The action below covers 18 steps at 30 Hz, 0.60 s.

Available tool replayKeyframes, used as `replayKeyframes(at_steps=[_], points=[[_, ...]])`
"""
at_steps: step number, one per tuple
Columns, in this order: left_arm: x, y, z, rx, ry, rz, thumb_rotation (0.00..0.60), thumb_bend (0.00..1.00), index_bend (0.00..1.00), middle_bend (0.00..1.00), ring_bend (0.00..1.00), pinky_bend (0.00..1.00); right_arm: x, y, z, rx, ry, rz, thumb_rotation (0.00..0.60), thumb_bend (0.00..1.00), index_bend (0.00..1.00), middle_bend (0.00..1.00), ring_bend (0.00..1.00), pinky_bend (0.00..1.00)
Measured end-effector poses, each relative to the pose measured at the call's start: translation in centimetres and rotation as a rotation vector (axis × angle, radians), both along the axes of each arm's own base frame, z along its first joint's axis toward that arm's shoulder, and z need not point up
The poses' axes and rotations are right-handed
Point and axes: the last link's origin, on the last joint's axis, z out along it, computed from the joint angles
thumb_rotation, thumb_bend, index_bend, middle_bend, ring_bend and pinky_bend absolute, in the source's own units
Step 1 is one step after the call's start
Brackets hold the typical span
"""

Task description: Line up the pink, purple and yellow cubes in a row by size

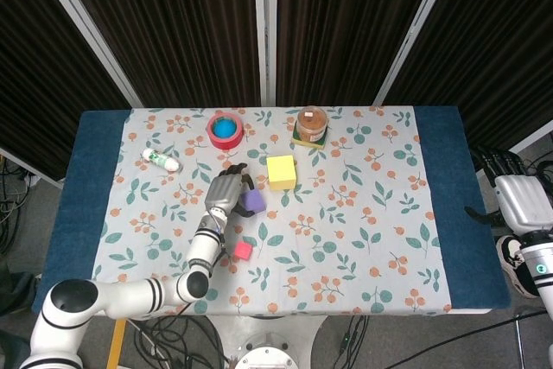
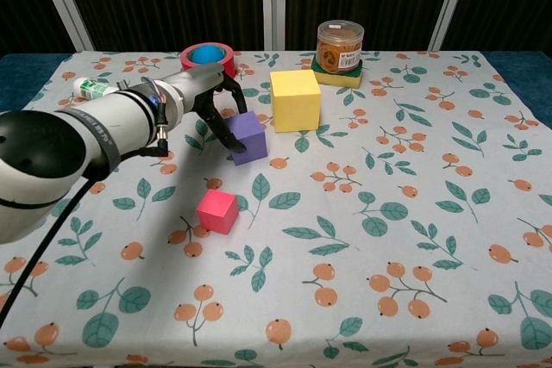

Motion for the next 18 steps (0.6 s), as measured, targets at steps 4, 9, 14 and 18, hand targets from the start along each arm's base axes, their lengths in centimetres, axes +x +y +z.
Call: replayKeyframes(at_steps=[4,9,14,18], points=[[-0.1,0.3,0.6,0.013,-0.007,-0.014,0.600,0.16,0.55,0.21,0.12,0.17,0.0,0.1,0.1,-0.004,-0.003,0.001,0.600,0.11,0.00,0.03,0.00,0.03],[-0.7,1.4,2.1,0.036,0.009,-0.052,0.600,0.16,0.55,0.21,0.12,0.17,0.1,0.2,0.2,-0.006,-0.001,0.005,0.600,0.11,0.00,0.03,0.00,0.03],[-1.1,3.0,2.8,0.033,0.022,-0.062,0.600,0.16,0.54,0.21,0.12,0.17,0.2,0.2,0.4,-0.012,0.000,0.005,0.600,0.11,0.00,0.03,0.00,0.03],[-1.1,4.3,3.1,0.033,0.042,-0.081,0.600,0.16,0.54,0.21,0.12,0.17,0.1,0.3,0.4,-0.015,0.002,-0.001,0.600,0.11,0.00,0.03,0.00,0.03]])
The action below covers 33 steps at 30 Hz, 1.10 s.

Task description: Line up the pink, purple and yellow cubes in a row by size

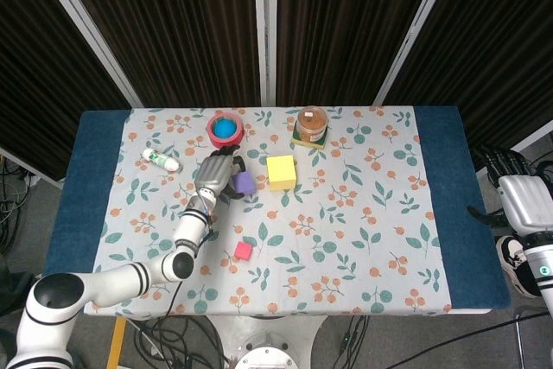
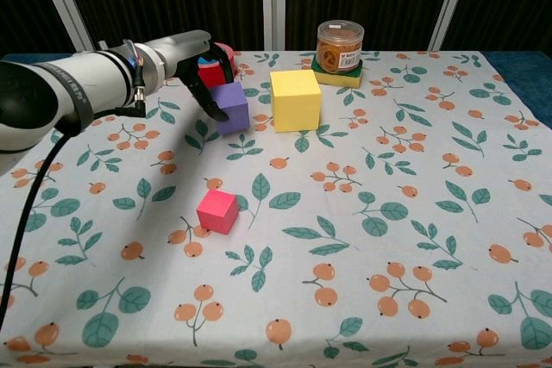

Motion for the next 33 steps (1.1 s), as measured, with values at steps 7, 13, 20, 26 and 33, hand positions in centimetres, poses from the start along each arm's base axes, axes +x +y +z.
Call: replayKeyframes(at_steps=[7,13,20,26,33], points=[[1.1,2.0,-0.1,-0.006,0.021,-0.035,0.600,0.16,0.54,0.21,0.12,0.17,-0.2,0.0,0.2,-0.010,0.002,-0.009,0.600,0.11,0.00,0.03,0.00,0.03],[2.0,2.3,-1.1,-0.031,0.022,-0.050,0.600,0.16,0.54,0.21,0.12,0.17,-0.5,0.1,0.5,-0.017,0.002,-0.020,0.600,0.11,0.00,0.03,0.00,0.03],[2.3,2.6,-1.9,-0.048,0.029,-0.050,0.600,0.16,0.53,0.21,0.12,0.17,-0.7,0.1,0.7,-0.021,0.001,-0.029,0.600,0.11,0.00,0.03,0.00,0.03],[2.5,2.8,-2.4,-0.059,0.028,-0.041,0.600,0.16,0.49,0.20,0.12,0.17,-1.0,0.2,0.7,-0.021,0.000,-0.035,0.600,0.11,0.00,0.03,0.00,0.03],[2.7,2.7,-2.7,-0.061,0.026,-0.051,0.600,0.15,0.37,0.18,0.11,0.17,-1.1,0.2,0.8,-0.022,-0.002,-0.037,0.600,0.11,0.00,0.03,0.00,0.03]])
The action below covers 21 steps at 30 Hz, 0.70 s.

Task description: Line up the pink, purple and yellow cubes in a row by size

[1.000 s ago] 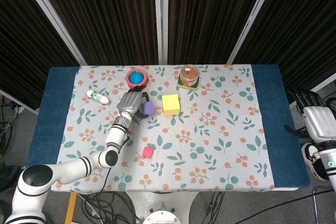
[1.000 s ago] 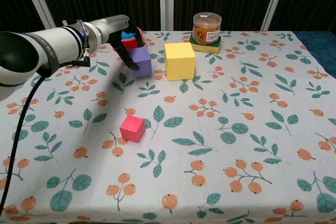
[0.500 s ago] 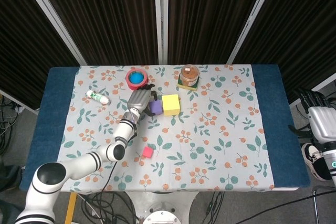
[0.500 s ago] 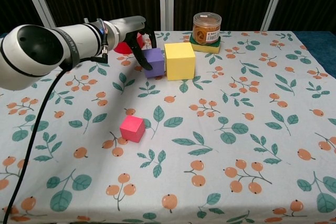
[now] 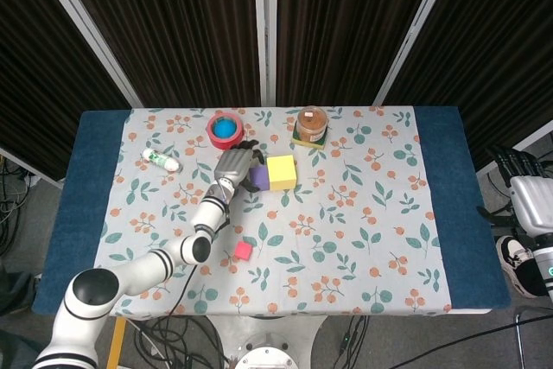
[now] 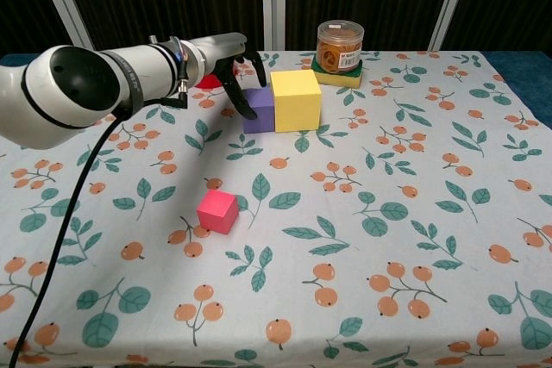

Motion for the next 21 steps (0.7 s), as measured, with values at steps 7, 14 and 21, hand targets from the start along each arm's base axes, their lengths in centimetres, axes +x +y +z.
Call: replayKeyframes(at_steps=[7,14,21], points=[[-0.1,-0.6,0.5,0.011,-0.001,-0.033,0.600,0.14,0.30,0.14,0.09,0.17,0.0,-0.1,0.0,0.000,-0.007,0.003,0.600,0.11,0.00,0.03,0.00,0.03],[-1.5,-1.0,2.5,0.064,0.066,-0.119,0.600,0.14,0.29,0.12,0.08,0.17,0.0,0.0,0.0,-0.003,-0.014,0.008,0.600,0.11,0.00,0.03,0.00,0.03],[-2.5,-0.5,2.7,0.104,0.165,-0.163,0.600,0.14,0.28,0.12,0.08,0.17,0.1,0.2,0.1,-0.005,-0.011,0.014,0.600,0.12,0.00,0.02,0.00,0.03]])
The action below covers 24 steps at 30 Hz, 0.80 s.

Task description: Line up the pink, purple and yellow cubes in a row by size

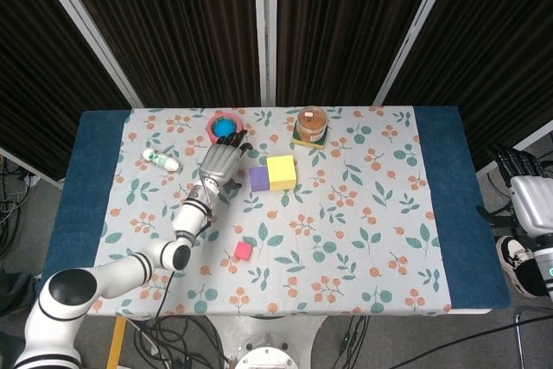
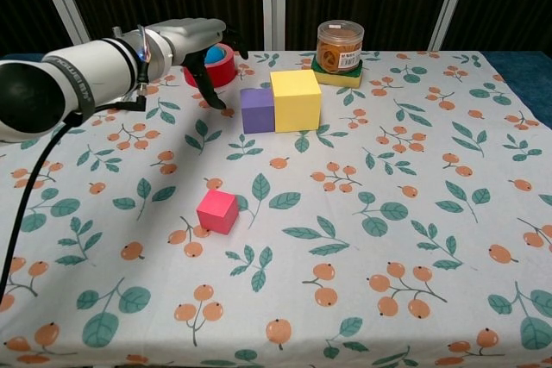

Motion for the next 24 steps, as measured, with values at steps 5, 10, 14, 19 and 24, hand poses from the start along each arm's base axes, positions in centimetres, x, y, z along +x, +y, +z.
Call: replayKeyframes(at_steps=[5,10,14,19,24], points=[[0.1,0.8,-0.7,0.025,0.033,-0.007,0.600,0.14,0.27,0.12,0.08,0.17,0.0,0.2,0.1,-0.003,0.004,-0.006,0.600,0.12,0.00,0.02,0.00,0.03],[1.1,0.9,-2.0,0.002,0.004,-0.005,0.600,0.13,0.27,0.12,0.08,0.17,0.0,0.2,0.4,-0.009,0.008,-0.011,0.600,0.12,0.00,0.02,0.00,0.03],[1.8,0.9,-2.5,-0.009,-0.015,-0.006,0.600,0.13,0.27,0.12,0.08,0.17,0.2,0.2,0.5,-0.012,0.008,-0.009,0.600,0.12,0.00,0.02,0.00,0.03],[2.4,1.0,-2.7,-0.010,-0.020,-0.011,0.600,0.13,0.27,0.12,0.08,0.17,0.1,0.3,0.6,-0.017,0.008,-0.013,0.600,0.12,0.00,0.02,0.00,0.03],[2.2,1.0,-2.7,-0.006,-0.016,-0.008,0.600,0.13,0.27,0.12,0.08,0.17,-0.2,0.4,0.7,-0.018,0.004,-0.020,0.600,0.12,0.00,0.02,0.00,0.03]])
